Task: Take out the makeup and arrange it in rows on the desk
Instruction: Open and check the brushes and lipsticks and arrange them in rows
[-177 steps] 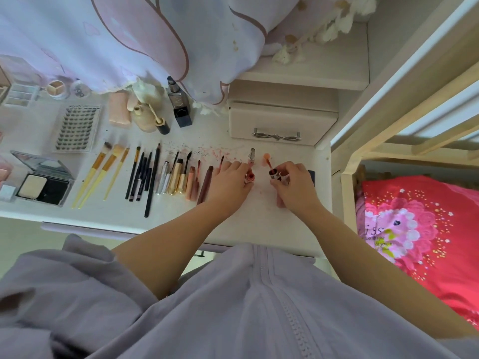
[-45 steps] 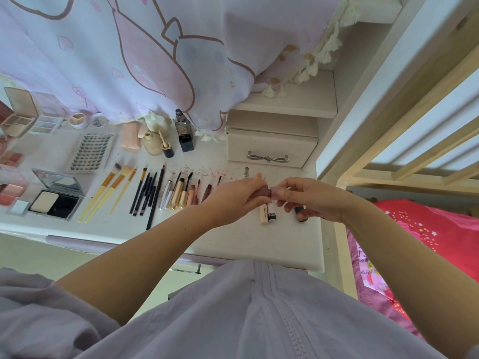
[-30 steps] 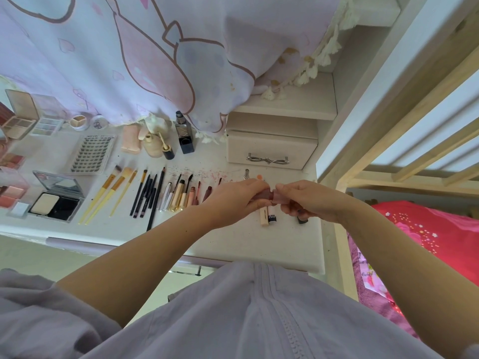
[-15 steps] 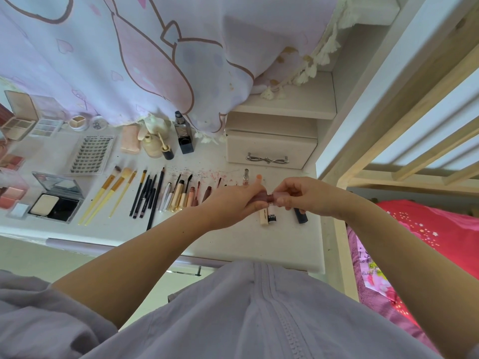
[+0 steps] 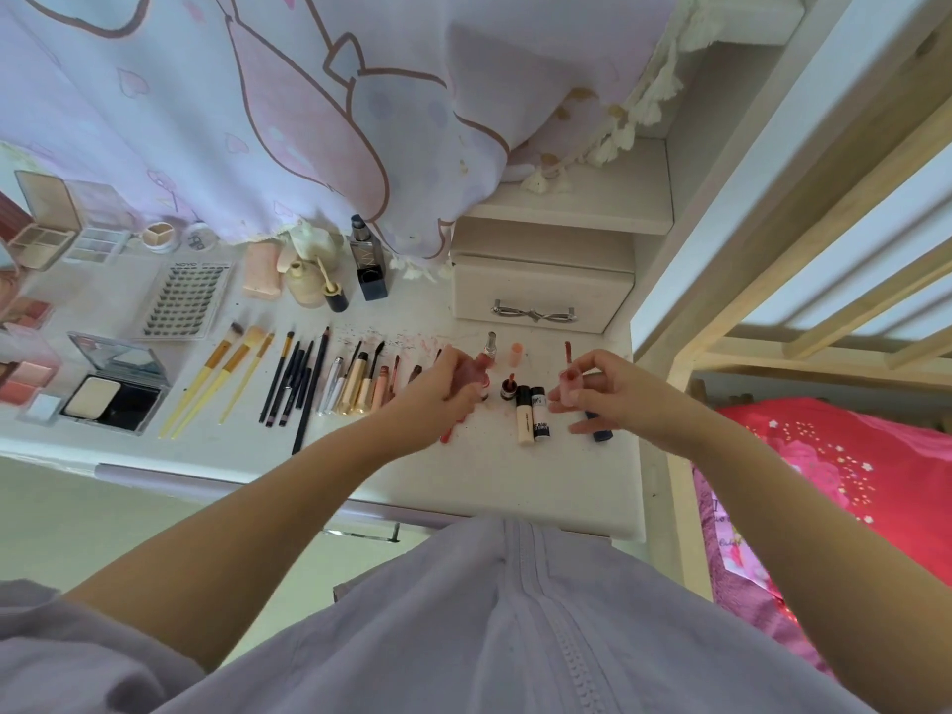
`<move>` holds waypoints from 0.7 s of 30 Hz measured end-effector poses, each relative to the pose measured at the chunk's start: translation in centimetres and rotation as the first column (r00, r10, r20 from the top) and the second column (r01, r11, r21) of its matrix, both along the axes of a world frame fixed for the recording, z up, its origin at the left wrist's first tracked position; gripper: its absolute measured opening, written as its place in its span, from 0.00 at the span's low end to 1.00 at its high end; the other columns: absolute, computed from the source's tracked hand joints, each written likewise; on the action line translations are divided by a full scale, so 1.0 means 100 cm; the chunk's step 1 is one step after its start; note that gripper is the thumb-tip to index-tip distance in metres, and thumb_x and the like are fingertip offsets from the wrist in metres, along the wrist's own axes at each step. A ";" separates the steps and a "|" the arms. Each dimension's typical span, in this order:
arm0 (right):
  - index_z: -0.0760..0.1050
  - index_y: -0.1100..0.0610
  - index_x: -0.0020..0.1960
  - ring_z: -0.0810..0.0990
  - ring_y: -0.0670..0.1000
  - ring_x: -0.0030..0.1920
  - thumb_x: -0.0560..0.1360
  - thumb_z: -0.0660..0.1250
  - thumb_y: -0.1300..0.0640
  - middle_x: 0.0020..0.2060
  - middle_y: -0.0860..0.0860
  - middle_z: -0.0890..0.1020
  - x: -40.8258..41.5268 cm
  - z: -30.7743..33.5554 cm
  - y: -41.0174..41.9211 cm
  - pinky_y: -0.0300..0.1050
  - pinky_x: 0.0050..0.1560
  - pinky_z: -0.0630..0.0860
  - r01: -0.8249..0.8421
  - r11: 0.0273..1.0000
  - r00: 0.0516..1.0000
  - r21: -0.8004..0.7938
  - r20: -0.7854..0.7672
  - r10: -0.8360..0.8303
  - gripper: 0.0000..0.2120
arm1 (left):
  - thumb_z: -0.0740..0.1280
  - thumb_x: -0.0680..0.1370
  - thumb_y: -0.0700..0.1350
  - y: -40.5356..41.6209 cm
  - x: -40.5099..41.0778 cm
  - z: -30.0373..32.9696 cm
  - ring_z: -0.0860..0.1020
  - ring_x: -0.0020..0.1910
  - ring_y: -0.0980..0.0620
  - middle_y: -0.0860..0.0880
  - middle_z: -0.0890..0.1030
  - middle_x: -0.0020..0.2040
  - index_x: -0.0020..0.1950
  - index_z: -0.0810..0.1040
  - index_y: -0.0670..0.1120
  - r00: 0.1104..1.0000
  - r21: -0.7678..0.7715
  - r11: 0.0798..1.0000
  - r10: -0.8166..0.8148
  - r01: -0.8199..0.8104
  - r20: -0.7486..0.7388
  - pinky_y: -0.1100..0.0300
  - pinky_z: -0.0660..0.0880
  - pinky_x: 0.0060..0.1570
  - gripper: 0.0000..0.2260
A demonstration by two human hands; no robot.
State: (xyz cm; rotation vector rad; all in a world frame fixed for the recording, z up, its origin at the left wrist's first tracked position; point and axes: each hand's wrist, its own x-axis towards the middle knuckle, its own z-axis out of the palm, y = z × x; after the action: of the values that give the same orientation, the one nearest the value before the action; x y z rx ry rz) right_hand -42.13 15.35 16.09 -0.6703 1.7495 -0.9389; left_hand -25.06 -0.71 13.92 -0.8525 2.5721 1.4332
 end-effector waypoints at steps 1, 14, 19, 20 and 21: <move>0.69 0.55 0.56 0.81 0.45 0.53 0.77 0.65 0.54 0.52 0.50 0.82 0.007 -0.008 0.000 0.43 0.49 0.81 0.015 1.000 0.999 0.001 -0.030 -0.015 0.10 | 0.59 0.81 0.49 0.003 0.001 -0.007 0.74 0.41 0.58 0.55 0.74 0.45 0.61 0.67 0.48 1.000 0.010 1.000 0.017 -0.017 -0.017 0.67 0.69 0.40 0.11; 0.72 0.57 0.55 0.79 0.54 0.49 0.78 0.61 0.53 0.51 0.51 0.80 0.069 -0.092 -0.044 0.50 0.49 0.75 0.062 0.995 0.814 0.080 -0.581 -0.004 0.09 | 0.64 0.77 0.51 0.016 -0.003 -0.075 0.74 0.51 0.50 0.53 0.78 0.46 0.52 0.77 0.47 0.987 -0.421 0.894 0.157 -0.151 -0.019 0.59 0.65 0.44 0.09; 0.69 0.56 0.60 0.78 0.56 0.50 0.80 0.57 0.51 0.54 0.51 0.77 0.073 -0.105 -0.047 0.50 0.43 0.75 -0.003 0.972 0.621 0.234 -0.761 0.185 0.12 | 0.62 0.78 0.51 0.016 -0.002 -0.088 0.70 0.60 0.47 0.50 0.78 0.56 0.57 0.73 0.47 0.992 -0.537 0.841 0.112 -0.061 0.064 0.53 0.64 0.55 0.11; 0.69 0.55 0.61 0.78 0.55 0.50 0.80 0.57 0.52 0.55 0.51 0.77 0.074 -0.106 -0.048 0.49 0.43 0.75 -0.007 0.972 0.610 0.235 -0.769 0.191 0.12 | 0.62 0.78 0.51 0.017 -0.002 -0.089 0.70 0.60 0.47 0.50 0.78 0.57 0.58 0.73 0.46 0.992 -0.546 0.836 0.109 -0.060 0.057 0.52 0.64 0.55 0.12; 0.69 0.55 0.61 0.78 0.55 0.51 0.80 0.57 0.52 0.55 0.51 0.77 0.074 -0.107 -0.048 0.49 0.43 0.75 -0.013 0.972 0.607 0.233 -0.771 0.193 0.13 | 0.62 0.78 0.51 0.017 -0.002 -0.090 0.70 0.60 0.46 0.50 0.78 0.57 0.58 0.73 0.46 0.993 -0.548 0.835 0.103 -0.057 0.053 0.52 0.64 0.55 0.12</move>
State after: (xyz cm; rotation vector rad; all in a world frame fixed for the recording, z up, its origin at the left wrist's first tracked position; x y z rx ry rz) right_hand -34.71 10.56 5.41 -1.1547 2.5100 -0.3419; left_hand -25.22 1.01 4.89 -1.0577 2.9503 0.6367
